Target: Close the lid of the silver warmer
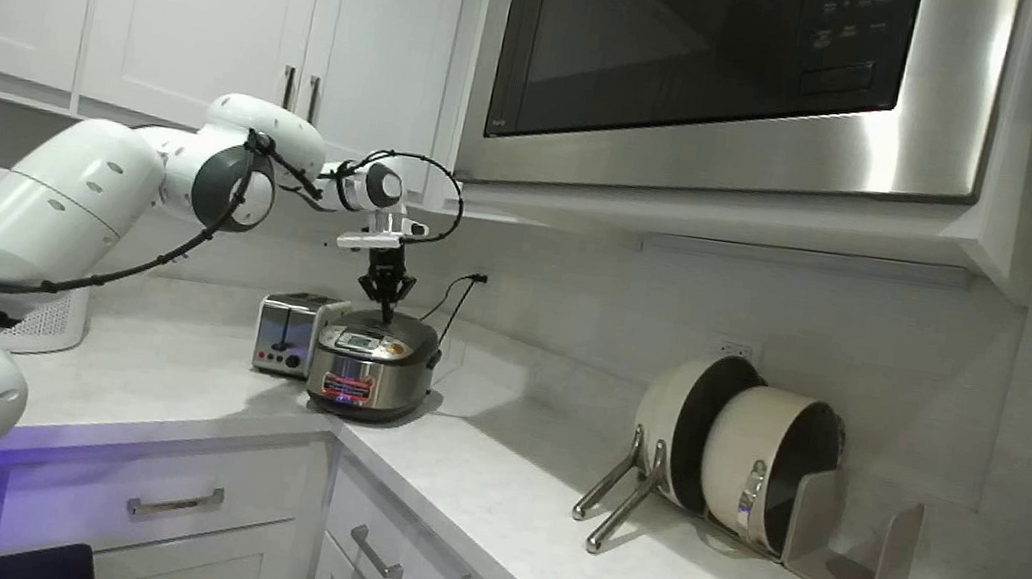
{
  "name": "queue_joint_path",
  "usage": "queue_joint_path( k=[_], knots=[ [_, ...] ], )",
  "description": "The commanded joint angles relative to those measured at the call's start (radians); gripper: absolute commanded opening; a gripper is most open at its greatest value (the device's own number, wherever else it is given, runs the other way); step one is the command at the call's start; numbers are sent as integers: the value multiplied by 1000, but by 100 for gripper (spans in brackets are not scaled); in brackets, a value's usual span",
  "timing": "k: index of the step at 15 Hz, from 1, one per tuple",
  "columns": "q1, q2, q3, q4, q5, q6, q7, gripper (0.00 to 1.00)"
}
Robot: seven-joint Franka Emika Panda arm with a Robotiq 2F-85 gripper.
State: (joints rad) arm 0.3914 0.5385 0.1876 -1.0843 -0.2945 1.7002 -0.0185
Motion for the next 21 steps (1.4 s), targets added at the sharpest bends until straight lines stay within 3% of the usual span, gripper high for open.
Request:
queue_joint_path(
  k=[1,9,21],
  knots=[
    [-3,14,5,-14,19,-28,1,40],
    [27,6,6,83,-9,-108,-18,99],
    [29,-72,31,263,37,-219,38,100]
  ],
)
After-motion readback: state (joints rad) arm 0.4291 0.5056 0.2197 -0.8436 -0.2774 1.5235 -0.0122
